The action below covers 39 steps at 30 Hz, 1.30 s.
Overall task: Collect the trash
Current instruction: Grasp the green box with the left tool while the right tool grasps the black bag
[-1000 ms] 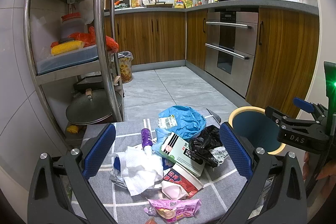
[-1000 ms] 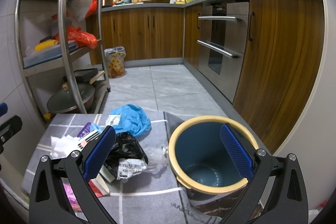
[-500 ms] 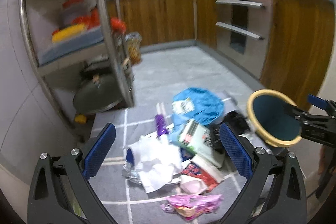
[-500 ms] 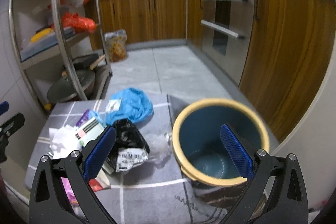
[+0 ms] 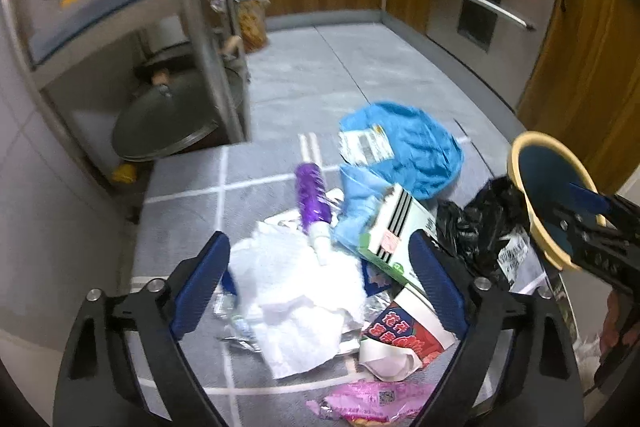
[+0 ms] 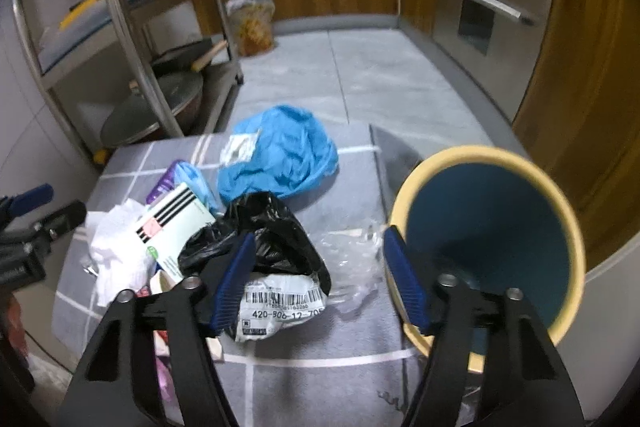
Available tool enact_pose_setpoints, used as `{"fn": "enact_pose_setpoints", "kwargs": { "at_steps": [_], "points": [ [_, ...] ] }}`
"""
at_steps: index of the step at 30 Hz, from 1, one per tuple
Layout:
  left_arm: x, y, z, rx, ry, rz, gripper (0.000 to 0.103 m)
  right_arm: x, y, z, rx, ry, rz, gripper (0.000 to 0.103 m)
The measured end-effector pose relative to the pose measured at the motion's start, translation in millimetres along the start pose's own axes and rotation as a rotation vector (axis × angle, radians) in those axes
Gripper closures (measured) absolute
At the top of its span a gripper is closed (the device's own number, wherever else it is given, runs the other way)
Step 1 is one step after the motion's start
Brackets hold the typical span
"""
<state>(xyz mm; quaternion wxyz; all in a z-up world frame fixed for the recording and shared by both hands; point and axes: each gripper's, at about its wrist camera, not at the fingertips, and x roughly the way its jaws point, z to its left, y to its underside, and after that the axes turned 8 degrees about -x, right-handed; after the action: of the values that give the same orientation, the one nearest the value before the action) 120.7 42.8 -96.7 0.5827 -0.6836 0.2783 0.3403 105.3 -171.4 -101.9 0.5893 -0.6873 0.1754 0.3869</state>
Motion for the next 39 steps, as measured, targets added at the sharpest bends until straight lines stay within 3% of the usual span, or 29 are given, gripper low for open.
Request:
{"fn": "enact_pose_setpoints", "kwargs": {
  "at_steps": [6, 12, 13, 15, 18, 31, 32, 33, 34, 39],
  "points": [
    [29.3, 0.2, -6.0, -0.004, 0.097, 0.102, 0.033, 30.5, -5.5, -6.0, 0.02, -0.084, 0.059, 0.06],
    [38.5, 9.5, -15.7, -0.02, 0.155, 0.168, 0.046, 43.4, -5.0, 3.0, -0.044, -0.124, 0.099, 0.063],
    [41.5, 11.3, -19.6, 0.0, 0.149, 0.179, 0.048, 46.4, -4.5, 2.6, -0.039, -0.126, 0.111, 0.066],
    [47.6, 14.4, -24.4, 0.012, 0.147, 0.206, 0.05, 50.0, -3.9, -0.5, -0.013, -0.128, 0.129, 0.085],
    [51.5, 15.0, -23.8, -0.018, 0.161, 0.222, 0.05, 50.2, -0.7, -4.7, 0.012, -0.13, 0.127, 0.096],
    [72.2, 8.8, -13.3, -0.141, 0.224, 0.25, 0.051, 52.7, 6.3, -2.5, -0.029, -0.129, 0.155, 0.098],
    [71.4, 8.8, -13.7, -0.145, 0.232, 0.25, 0.056, 53.3, 6.3, -2.0, -0.033, -0.127, 0.159, 0.098],
    [69.6, 8.9, -14.3, -0.146, 0.24, 0.247, 0.068, 54.0, 6.8, -1.4, -0.037, -0.128, 0.163, 0.098],
    [66.3, 7.8, -14.8, -0.15, 0.258, 0.241, 0.071, 54.3, 7.7, -1.7, -0.041, -0.126, 0.166, 0.098],
    [48.4, 4.5, -34.0, -0.101, 0.349, 0.198, 0.072, 56.3, 11.7, -3.0, -0.044, -0.121, 0.183, 0.098]
  ]
}}
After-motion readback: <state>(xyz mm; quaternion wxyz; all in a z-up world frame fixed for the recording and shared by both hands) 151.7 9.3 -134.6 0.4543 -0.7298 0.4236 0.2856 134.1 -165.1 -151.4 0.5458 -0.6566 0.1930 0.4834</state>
